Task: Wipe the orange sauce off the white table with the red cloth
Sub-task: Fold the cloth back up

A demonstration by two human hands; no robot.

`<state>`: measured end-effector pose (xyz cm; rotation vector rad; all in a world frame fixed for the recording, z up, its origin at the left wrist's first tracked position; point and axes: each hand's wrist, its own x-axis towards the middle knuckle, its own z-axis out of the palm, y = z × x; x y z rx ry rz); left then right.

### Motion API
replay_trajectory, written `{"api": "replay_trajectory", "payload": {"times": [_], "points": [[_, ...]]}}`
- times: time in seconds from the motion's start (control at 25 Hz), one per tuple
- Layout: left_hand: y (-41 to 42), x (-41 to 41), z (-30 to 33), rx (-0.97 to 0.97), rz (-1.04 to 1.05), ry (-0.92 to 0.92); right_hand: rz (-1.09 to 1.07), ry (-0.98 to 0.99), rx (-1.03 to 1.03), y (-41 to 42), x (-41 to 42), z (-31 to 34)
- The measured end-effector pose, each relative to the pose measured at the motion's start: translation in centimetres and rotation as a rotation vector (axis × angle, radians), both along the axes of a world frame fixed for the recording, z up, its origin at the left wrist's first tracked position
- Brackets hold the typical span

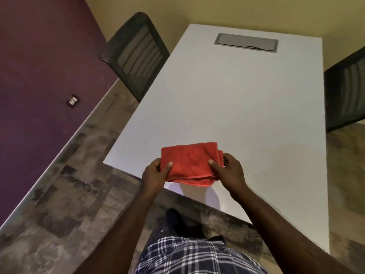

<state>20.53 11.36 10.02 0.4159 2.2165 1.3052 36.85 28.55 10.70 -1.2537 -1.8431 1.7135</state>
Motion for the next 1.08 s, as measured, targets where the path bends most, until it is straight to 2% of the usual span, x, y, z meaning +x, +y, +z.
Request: {"api": "replay_trajectory", "payload": {"times": [0.32, 0.48, 0.76, 1.08], "points": [[-8.3, -10.0, -3.8, -0.031, 0.293, 0.012, 0.410, -0.166, 0.046, -4.3, -16.2, -1.2], [-11.1, -14.0, -6.6, -0.068, 0.422, -0.053, 0.541, -0.241, 0.128, -6.4, -23.5, -2.7], [-12.5, -19.2, -9.9, -0.094, 0.549, -0.121, 0.668, -0.339, 0.272, -7.8, -33.2, -6.0], [-12.6, -21.2, -11.9, -0.058, 0.603, -0.225, 0.706, -0.379, 0.293, -7.7, -38.6, -7.8]]}}
